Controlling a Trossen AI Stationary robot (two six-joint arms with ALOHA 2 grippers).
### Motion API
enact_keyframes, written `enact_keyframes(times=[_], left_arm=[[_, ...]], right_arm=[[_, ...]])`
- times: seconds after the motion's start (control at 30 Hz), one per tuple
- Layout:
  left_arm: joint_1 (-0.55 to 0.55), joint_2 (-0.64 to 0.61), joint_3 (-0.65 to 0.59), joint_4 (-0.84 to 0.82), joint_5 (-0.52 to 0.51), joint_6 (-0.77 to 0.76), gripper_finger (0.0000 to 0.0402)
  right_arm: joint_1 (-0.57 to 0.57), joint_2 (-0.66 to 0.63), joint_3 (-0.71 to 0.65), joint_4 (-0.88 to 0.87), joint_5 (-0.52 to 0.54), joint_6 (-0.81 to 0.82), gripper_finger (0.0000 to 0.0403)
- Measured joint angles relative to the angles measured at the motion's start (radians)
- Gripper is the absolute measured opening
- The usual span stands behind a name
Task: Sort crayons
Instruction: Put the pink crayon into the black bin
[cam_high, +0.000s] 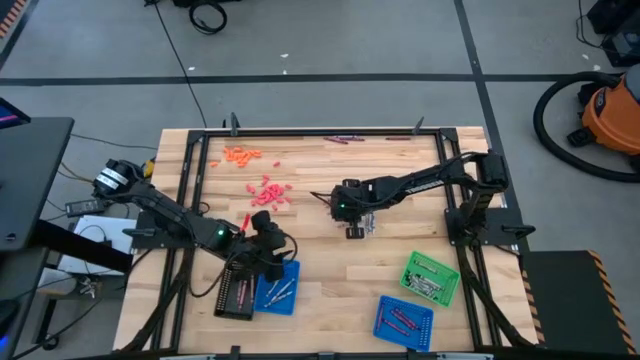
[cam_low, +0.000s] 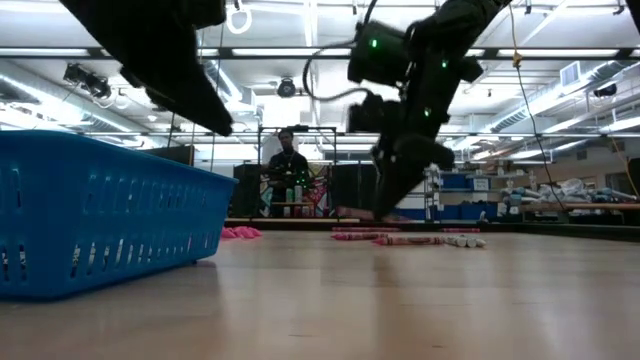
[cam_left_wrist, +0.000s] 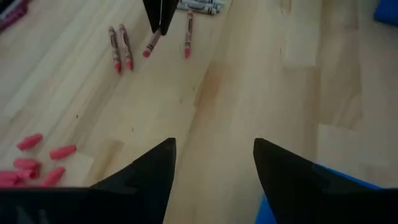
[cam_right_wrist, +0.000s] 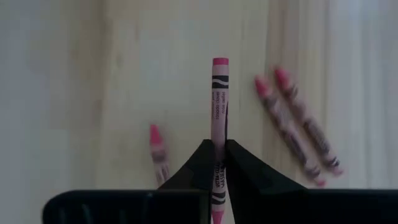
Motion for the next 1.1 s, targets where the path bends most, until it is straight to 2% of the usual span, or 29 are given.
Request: enact_keyframes(times=[0.23, 0.43, 0.6, 0.97, 1.1], left_arm=[[0.027, 0.042, 0.000, 0.087, -0.007, 0.108, 0.0228], [0.035, 0.052, 0.000, 0.152, -0.016, 0.144, 0.0228], [0.021, 0.052, 0.000, 0.210, -0.066, 0.195, 0.0228], [0.020, 0.052, 0.000, 0.345, -0.081, 0.269, 0.0228], [0.024, 0.052, 0.000, 0.347, -0.081, 0.268, 0.0210]], right_arm=[[0.085, -0.060, 0.001, 0.153, -0.003, -0.030, 0.0036], [0.151, -0.081, 0.002, 0.271, -0.011, -0.050, 0.0036], [0.176, -0.081, 0.003, 0.305, -0.034, -0.046, 0.0036], [0.215, -0.081, 0.003, 0.406, -0.073, -0.043, 0.0036], [0.223, -0.081, 0.003, 0.420, -0.073, -0.043, 0.0037]])
